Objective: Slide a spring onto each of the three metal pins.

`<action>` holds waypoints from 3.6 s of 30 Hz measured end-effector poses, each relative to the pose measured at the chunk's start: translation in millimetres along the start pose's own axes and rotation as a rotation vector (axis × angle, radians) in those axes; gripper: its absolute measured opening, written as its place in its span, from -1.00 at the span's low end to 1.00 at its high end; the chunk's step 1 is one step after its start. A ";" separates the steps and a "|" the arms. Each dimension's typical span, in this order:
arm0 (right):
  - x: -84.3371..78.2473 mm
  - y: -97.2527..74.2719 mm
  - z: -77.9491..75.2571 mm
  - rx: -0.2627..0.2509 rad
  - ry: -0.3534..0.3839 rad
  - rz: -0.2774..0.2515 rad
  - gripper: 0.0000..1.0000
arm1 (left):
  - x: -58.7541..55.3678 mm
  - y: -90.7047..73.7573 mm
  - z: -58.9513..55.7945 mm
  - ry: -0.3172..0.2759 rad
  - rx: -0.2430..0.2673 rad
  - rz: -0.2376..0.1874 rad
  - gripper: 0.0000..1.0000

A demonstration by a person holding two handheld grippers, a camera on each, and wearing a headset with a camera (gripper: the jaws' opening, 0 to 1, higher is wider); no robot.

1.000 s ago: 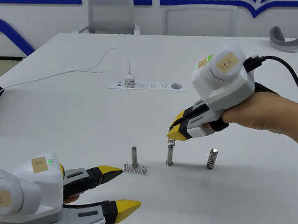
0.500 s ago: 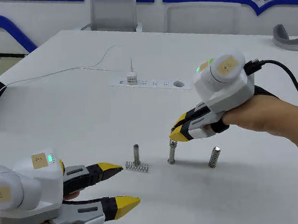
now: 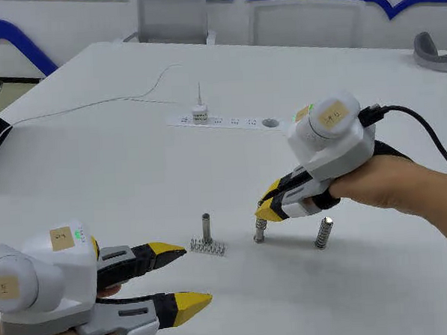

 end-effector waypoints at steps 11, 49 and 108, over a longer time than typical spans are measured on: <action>-11.0 8.6 -1.8 0.003 0.022 0.020 -0.76 | -0.4 -0.2 -0.3 -0.002 0.004 0.003 -0.12; 10.6 18.3 20.7 0.026 -0.088 -0.022 -0.65 | -0.6 0.3 -1.1 0.000 0.001 0.002 -0.13; 0.5 53.3 61.6 0.143 -0.130 0.105 -0.77 | -0.5 -9.0 4.7 0.008 0.026 0.012 -0.16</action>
Point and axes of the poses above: the centre of the closed fingertips' face, and the gripper's own axes: y roughly forward along the fingers, z roughly to its left, x roughly out of its top, the point moved 7 cm from there along -y, roughly backward along the fingers, and after that the axes turned 15 degrees about -z, right-handed, at the moved point
